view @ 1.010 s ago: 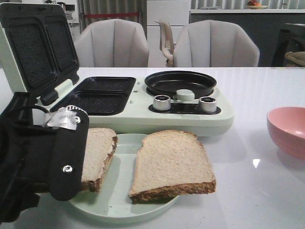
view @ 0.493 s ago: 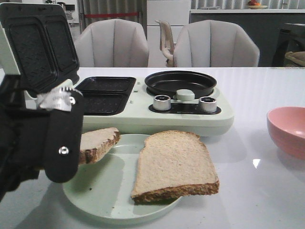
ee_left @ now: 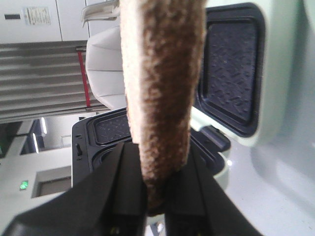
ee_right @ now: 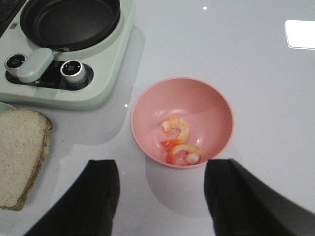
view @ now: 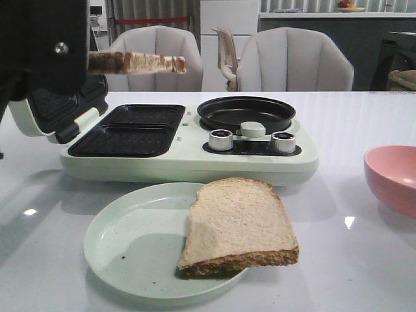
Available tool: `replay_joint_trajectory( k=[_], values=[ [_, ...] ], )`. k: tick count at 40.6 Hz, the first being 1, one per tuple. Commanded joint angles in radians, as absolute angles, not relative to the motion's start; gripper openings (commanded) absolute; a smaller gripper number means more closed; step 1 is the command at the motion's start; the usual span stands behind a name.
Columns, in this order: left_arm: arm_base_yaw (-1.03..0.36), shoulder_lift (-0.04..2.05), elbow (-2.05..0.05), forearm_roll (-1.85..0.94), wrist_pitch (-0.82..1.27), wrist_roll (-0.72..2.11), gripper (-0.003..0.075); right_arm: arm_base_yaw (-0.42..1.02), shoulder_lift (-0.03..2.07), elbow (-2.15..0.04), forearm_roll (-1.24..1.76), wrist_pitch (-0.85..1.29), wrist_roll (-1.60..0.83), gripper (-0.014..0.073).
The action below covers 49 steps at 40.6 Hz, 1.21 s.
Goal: Make breakfast with bread and shrimp
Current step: 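Lift the bread and lower it onto the farther sandwich plate, release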
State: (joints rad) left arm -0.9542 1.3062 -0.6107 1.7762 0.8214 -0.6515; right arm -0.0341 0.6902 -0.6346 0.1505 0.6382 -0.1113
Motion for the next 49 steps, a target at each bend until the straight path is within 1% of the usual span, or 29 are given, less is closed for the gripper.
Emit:
replay_joint_trajectory(
  k=[1, 7, 12, 21, 29, 37, 49],
  values=[
    [-0.875, 1.325, -0.710, 1.861, 0.793, -0.669, 0.0101, -0.031, 0.696, -0.663, 0.160, 0.576, -0.114, 0.0496],
    [-0.758, 1.427, -0.830, 1.861, 0.699, -0.669, 0.0101, -0.031, 0.696, -0.663, 0.160, 0.576, -0.114, 0.0496],
    [-0.677, 1.543, -0.943, 1.861, 0.678, -0.669, 0.0101, -0.031, 0.696, -0.663, 0.160, 0.576, -0.114, 0.0496],
    [-0.587, 1.740, -1.126, 1.861, 0.668, -0.669, 0.0101, -0.031, 0.696, -0.663, 0.160, 0.576, -0.114, 0.0496],
    [-0.538, 1.885, -1.258, 1.861, 0.668, -0.667, 0.0101, -0.031, 0.696, -0.663, 0.160, 0.576, -0.114, 0.0496],
    [-0.513, 1.986, -1.354, 1.861, 0.666, -0.667, 0.0101, -0.031, 0.696, -0.663, 0.160, 0.576, -0.114, 0.0496],
    [-0.510, 2.030, -1.379, 1.861, 0.661, -0.667, 0.0102, -0.031, 0.696, -0.663, 0.160, 0.577, -0.114, 0.0496]
  ],
)
